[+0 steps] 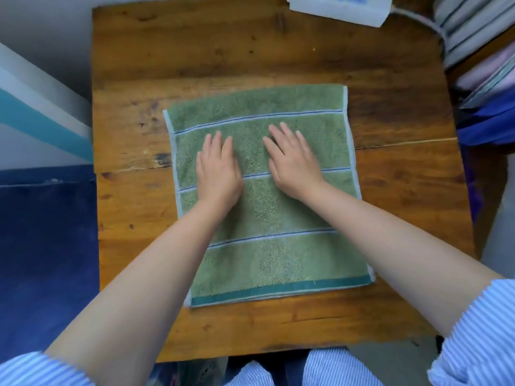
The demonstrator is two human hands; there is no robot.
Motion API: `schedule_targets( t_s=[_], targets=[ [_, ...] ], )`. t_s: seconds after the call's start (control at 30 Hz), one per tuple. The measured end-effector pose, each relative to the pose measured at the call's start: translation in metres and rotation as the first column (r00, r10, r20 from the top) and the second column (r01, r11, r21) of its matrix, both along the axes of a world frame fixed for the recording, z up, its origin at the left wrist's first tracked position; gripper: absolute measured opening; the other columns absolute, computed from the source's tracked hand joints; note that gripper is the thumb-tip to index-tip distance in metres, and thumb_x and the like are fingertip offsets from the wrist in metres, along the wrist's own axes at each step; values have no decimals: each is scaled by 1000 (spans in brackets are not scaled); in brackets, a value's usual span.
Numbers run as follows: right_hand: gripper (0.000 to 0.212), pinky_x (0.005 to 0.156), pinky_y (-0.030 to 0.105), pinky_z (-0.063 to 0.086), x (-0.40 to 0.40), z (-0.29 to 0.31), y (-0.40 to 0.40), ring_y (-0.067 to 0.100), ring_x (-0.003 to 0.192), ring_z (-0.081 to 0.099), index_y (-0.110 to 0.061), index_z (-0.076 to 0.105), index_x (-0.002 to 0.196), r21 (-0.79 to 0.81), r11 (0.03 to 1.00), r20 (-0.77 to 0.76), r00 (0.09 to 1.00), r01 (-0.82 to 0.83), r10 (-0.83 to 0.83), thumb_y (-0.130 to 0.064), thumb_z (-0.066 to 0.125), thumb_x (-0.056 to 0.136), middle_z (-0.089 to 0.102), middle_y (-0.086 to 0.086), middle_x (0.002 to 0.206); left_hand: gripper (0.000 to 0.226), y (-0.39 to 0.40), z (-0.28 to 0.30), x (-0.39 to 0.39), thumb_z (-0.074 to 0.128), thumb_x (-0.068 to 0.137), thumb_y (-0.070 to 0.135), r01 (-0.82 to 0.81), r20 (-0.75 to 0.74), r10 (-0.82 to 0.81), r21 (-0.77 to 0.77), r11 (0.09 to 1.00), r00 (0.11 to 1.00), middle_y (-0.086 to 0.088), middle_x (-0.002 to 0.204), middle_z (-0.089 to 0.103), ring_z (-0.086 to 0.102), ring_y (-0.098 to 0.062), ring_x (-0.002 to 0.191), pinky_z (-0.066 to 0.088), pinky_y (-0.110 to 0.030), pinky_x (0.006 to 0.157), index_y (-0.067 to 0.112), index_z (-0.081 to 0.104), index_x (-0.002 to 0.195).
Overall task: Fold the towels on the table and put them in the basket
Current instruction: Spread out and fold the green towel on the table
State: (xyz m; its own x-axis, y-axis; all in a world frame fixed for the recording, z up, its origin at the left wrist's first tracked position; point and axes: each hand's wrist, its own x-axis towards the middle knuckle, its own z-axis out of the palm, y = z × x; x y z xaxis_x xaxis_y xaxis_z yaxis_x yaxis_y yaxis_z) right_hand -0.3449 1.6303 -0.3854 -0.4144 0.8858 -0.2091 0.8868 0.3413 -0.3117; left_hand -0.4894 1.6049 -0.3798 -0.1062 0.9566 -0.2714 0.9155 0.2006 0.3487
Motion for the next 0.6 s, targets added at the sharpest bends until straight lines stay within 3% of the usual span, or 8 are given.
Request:
schedule_targets(
  t_s=[0.07,0.13,0.2,0.27,0.33,0.43,0.6],
  targets=[
    [53,117,36,-5,-3,-7,24,22,145,0,-11,17,146,-67,994,68,994,-86,90,-26,33,97,5,7,157,49,23,-8,-8,31,99,18,13,-26,-14,-21,1000,1000,-8,157,9,3,-23,146,3,-37,118,9,21,146],
    [57,115,34,-10,-2,-12,41,19,145,-7,-14,7,147,-110,982,121,979,-150,163,-34,29,98,-3,3,157,50,43,-14,-19,30,100,24,16,-48,-18,-43,999,999,-7,158,7,1,-22,146,2,-38,118,12,19,147],
    [61,114,33,-12,5,-15,45,18,144,-9,-17,3,147,-129,975,166,966,-179,199,-45,17,95,-6,1,157,51,53,-19,-30,30,100,30,24,-85,-30,-71,997,996,-4,158,7,0,-21,146,1,-39,117,16,19,147],
    [76,112,31,-14,21,-16,50,18,144,-10,-19,0,147,-110,978,195,961,-176,195,-56,-3,81,-8,-2,156,52,60,-26,-46,28,99,36,56,-123,-66,-83,995,990,-2,158,8,1,-22,146,0,-41,117,20,20,147],
    [83,112,31,-14,44,-16,59,18,144,-9,-22,1,147,-103,985,228,961,-136,156,-57,-11,72,-9,-5,154,60,63,-29,-63,22,92,50,90,-152,-101,-74,993,983,-1,157,12,3,-23,146,0,-43,116,24,23,146],
    [82,114,38,-8,78,-12,77,20,145,-3,-22,10,146,-95,995,241,970,-14,37,-55,-8,74,0,-3,156,81,66,-30,-82,6,76,60,114,-142,-123,-66,991,982,-1,156,18,8,-24,146,2,-48,115,24,28,145],
    [73,115,48,-3,95,-8,107,21,145,-4,-20,10,147,-134,983,267,960,124,-85,-51,3,82,1,-3,157,85,78,-31,-91,2,72,61,155,-174,-170,-94,983,970,1,156,18,9,-23,146,4,-51,115,26,28,145]
  ],
)
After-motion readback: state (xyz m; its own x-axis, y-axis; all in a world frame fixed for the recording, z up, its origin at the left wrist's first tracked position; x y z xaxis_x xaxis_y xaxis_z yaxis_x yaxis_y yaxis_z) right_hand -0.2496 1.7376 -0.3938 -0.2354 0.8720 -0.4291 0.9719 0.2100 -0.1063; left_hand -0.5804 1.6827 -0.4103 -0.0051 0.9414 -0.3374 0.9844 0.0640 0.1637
